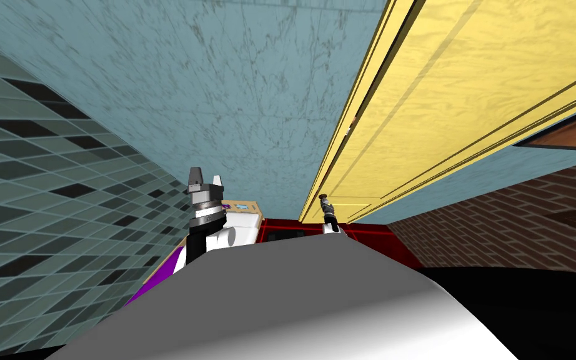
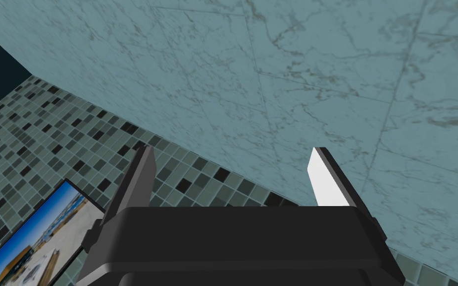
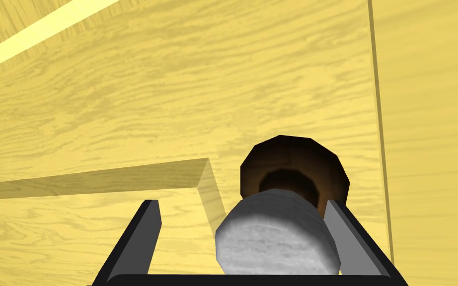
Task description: Pull the door open
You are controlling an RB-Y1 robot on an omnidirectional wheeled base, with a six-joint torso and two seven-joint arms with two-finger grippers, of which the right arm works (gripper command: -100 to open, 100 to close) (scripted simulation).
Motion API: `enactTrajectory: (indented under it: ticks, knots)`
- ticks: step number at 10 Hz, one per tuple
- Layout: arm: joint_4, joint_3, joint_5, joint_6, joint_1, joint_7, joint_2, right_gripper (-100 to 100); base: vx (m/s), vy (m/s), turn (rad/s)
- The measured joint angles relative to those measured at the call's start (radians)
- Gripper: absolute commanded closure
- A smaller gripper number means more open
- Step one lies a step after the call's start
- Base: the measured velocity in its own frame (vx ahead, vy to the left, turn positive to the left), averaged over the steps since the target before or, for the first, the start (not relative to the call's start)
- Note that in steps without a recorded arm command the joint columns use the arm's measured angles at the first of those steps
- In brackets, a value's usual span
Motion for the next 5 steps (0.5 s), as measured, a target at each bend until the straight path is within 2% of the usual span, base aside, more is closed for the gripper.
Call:
enactTrajectory:
  ticks: [2,5]
  knots:
    - [-0.002,0.018,0.003,-0.014,-0.012,-0.04,0.006,100,-0.036,-0.007,0.019]
    - [0.004,0.03,0.003,-0.019,-0.023,-0.093,0.008,100,-0.024,-0.012,-0.007]
